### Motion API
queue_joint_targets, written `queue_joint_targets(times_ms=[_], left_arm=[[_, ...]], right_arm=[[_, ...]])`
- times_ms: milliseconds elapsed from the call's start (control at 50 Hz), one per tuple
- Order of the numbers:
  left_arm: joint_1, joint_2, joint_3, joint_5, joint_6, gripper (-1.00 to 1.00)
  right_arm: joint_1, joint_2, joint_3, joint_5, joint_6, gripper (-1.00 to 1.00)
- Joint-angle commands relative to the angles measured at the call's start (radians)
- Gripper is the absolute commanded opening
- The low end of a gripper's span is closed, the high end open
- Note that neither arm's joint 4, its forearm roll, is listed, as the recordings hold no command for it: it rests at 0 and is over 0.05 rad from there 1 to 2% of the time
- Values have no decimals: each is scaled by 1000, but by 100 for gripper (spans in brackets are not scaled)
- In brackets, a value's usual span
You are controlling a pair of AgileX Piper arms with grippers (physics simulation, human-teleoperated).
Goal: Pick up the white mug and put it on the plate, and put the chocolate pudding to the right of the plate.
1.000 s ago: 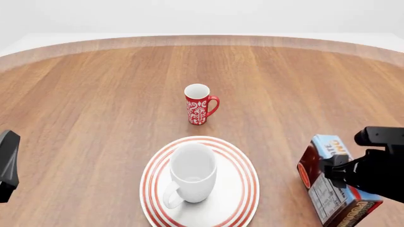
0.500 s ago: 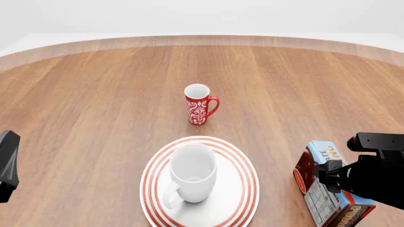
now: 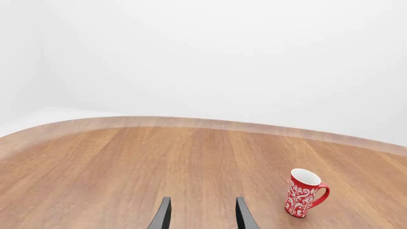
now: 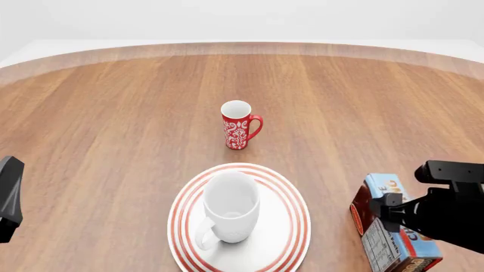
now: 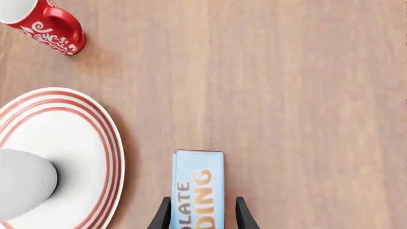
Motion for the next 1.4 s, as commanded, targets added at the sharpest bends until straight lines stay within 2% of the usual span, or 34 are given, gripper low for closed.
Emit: queue_joint_targets(times_ms=[20,440,540,680,920,1180,1200,1220,1300,1320,1380,1400], left_arm=[[0,0,0,0,0,100],[0,0,0,0,0,100],[0,0,0,0,0,100],[0,0,0,0,0,100],[0,0,0,0,0,100],[0,0,0,0,0,100],[0,0,0,0,0,100],[-4,0,-1,-3,6,100],[-5,0,-1,-3,8,100],[-5,0,-1,-3,9,100],[-5,0,-2,-3,10,100],[-5,0,-1,-3,11,100]], right_arm=[[-4,-33,-26,44,-3,100],[-22,-135,-125,172,-37,100],[-68,-206,-189,225,-115,100],[-117,-275,-269,286,-163,100],[-129,-318,-396,362,-175,100],[-129,-318,-396,362,-175,100],[-155,-364,-453,384,-208,100],[-204,-457,-526,381,-276,100],[-218,-502,-534,367,-307,100],[-224,-529,-542,358,-333,100],[-227,-545,-545,352,-336,100],[-230,-571,-546,343,-353,100]])
